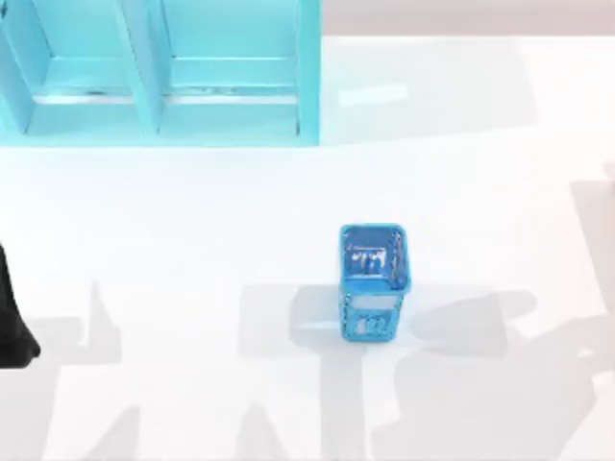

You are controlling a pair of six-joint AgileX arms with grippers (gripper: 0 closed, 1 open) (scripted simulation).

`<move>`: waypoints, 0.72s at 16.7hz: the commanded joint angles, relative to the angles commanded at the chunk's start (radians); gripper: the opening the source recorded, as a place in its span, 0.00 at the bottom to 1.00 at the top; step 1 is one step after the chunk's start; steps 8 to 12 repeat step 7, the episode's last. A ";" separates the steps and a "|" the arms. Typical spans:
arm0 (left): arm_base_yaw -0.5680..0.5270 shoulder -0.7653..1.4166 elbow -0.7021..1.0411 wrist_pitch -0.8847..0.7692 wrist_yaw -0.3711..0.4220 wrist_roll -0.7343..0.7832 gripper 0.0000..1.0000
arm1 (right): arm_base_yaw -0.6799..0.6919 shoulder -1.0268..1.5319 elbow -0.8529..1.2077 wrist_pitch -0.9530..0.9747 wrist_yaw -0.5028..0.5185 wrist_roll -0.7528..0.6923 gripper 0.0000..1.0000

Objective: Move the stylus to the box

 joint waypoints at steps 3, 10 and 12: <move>0.000 0.000 0.000 0.000 0.000 0.000 1.00 | 0.000 0.000 0.000 0.000 0.000 0.000 1.00; 0.000 0.000 0.000 0.000 0.000 0.000 1.00 | 0.000 0.000 0.000 0.000 0.000 0.000 1.00; 0.000 0.000 0.000 0.000 0.000 0.000 1.00 | 0.000 0.000 0.000 0.000 0.000 0.000 1.00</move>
